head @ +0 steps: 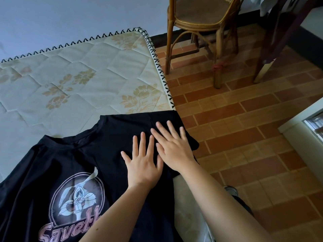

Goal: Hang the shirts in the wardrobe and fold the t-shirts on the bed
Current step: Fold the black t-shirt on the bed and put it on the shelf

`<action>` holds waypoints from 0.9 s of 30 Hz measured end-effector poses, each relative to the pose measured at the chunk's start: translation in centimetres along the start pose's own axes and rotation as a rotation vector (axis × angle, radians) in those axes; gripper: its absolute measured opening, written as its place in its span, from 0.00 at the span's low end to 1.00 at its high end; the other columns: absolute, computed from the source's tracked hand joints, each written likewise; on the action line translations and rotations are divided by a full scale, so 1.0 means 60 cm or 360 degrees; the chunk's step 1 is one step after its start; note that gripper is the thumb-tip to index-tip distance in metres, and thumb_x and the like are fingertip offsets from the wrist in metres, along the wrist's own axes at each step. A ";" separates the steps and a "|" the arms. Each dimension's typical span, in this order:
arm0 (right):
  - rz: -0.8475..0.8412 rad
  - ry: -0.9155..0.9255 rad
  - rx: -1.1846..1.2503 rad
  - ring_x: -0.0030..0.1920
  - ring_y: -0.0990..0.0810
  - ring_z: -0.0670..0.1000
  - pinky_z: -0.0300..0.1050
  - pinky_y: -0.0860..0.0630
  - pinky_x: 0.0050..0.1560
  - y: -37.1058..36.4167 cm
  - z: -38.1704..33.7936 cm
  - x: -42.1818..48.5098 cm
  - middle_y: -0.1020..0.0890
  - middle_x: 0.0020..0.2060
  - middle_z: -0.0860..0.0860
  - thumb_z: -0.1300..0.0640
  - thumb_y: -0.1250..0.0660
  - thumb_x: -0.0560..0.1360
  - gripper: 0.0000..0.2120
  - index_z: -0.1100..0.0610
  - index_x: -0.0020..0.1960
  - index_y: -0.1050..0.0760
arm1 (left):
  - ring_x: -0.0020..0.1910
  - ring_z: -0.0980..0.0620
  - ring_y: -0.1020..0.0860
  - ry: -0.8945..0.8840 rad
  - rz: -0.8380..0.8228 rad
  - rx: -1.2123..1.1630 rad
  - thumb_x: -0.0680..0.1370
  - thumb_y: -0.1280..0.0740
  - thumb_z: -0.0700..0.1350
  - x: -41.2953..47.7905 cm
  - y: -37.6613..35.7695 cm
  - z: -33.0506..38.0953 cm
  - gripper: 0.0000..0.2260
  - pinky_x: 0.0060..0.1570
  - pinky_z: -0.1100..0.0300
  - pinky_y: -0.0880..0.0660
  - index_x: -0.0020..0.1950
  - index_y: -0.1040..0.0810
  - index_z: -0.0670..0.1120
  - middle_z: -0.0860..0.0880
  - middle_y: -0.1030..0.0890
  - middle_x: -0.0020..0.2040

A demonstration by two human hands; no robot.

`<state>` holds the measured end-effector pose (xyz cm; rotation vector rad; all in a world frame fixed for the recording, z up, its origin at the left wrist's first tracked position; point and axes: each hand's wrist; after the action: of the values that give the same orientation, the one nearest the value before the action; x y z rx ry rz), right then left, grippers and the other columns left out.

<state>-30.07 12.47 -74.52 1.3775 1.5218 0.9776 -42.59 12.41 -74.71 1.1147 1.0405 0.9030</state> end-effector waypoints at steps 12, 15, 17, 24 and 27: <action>0.0308 -0.1078 0.0527 0.56 0.23 0.56 0.49 0.25 0.54 0.023 0.102 -0.007 0.26 0.61 0.57 0.61 0.45 0.80 0.17 0.60 0.68 0.32 | 0.75 0.49 0.65 -0.0021 0.0023 -0.0025 0.69 0.67 0.59 -0.001 -0.002 0.000 0.35 0.70 0.36 0.56 0.77 0.58 0.54 0.51 0.61 0.78; 0.0682 -0.0433 0.0539 0.65 0.28 0.56 0.47 0.33 0.65 0.031 0.048 -0.004 0.25 0.63 0.57 0.65 0.41 0.78 0.16 0.62 0.65 0.28 | 0.75 0.49 0.66 -0.0019 0.0011 -0.0021 0.69 0.67 0.58 -0.001 0.001 0.000 0.35 0.70 0.37 0.56 0.77 0.59 0.54 0.51 0.62 0.77; 0.0463 -0.0069 0.0492 0.70 0.33 0.55 0.51 0.38 0.69 0.019 0.016 0.000 0.29 0.68 0.55 0.62 0.41 0.78 0.17 0.60 0.67 0.29 | 0.75 0.50 0.66 -0.0016 0.0007 -0.0032 0.68 0.67 0.58 -0.001 0.001 0.000 0.36 0.70 0.37 0.56 0.77 0.59 0.54 0.52 0.62 0.77; 0.0011 -0.0312 0.0591 0.75 0.43 0.53 0.49 0.31 0.62 0.007 0.051 0.006 0.53 0.76 0.41 0.45 0.53 0.82 0.24 0.42 0.76 0.52 | 0.75 0.50 0.66 -0.0030 0.0008 -0.0026 0.69 0.67 0.59 0.000 0.001 0.000 0.35 0.70 0.37 0.57 0.77 0.59 0.55 0.51 0.62 0.77; -0.0211 -0.0768 0.0871 0.57 0.24 0.54 0.45 0.26 0.46 0.020 0.068 -0.008 0.35 0.72 0.51 0.43 0.56 0.82 0.25 0.45 0.77 0.53 | 0.75 0.49 0.65 -0.0031 0.0017 -0.0042 0.71 0.66 0.60 -0.002 0.004 0.001 0.34 0.70 0.37 0.56 0.77 0.58 0.54 0.51 0.61 0.78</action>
<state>-25.80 12.17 -74.76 1.7030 1.5255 0.1111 -42.58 12.34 -74.44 1.1057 1.0050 0.9100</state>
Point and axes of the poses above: each hand's wrist, its own x-axis towards the middle knuckle, its own y-axis out of the back of the hand, z = x × y
